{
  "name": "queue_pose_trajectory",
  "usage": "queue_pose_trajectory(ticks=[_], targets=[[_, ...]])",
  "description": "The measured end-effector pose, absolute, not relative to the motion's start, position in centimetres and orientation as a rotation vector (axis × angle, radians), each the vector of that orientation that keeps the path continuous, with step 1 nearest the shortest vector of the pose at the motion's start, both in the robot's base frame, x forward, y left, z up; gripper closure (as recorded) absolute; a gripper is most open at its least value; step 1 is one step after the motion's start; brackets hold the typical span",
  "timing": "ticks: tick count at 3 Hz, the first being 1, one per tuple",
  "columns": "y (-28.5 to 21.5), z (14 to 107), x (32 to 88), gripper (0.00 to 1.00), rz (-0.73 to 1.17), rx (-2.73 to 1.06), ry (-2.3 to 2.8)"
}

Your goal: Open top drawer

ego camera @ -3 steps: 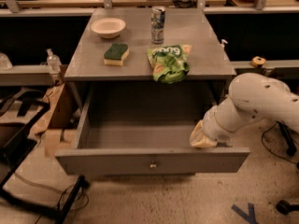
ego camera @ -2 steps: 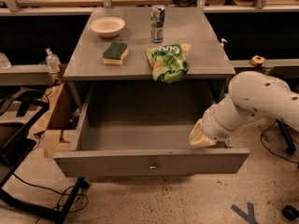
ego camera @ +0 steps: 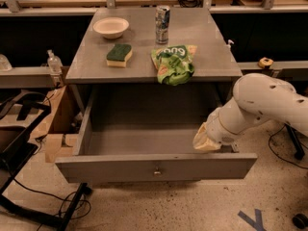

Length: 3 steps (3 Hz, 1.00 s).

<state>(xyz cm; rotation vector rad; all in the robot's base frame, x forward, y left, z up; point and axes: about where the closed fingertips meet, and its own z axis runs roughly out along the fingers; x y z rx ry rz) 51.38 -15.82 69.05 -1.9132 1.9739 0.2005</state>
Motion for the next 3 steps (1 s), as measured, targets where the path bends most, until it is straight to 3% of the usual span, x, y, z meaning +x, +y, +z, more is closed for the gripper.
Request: queue_pose_trajectory(ticks=[2,3], targets=[[-15.68,68.95,51.29,0.12,0.203,-1.918,1.973],[-15.62,68.92,51.26,0.0,0.204,-1.919,1.972]])
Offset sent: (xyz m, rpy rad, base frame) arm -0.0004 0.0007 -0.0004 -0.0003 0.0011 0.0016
